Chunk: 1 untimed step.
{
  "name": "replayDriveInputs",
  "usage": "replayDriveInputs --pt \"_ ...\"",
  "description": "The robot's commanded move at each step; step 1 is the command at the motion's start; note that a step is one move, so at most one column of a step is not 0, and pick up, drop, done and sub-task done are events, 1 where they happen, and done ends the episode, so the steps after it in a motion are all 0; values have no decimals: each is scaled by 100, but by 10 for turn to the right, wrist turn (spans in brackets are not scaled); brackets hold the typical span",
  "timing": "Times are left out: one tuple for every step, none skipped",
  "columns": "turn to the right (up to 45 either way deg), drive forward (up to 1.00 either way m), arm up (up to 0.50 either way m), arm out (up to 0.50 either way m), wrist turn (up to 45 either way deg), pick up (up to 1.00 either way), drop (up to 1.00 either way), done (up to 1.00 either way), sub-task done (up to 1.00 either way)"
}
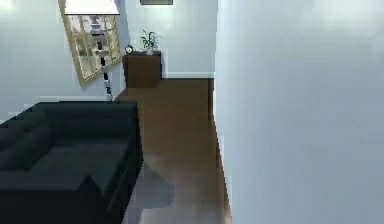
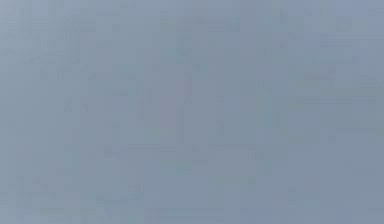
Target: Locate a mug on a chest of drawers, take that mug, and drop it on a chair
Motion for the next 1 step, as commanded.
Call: replayDriveInputs --pt "0 100 0 0 0 0 0 0 0"
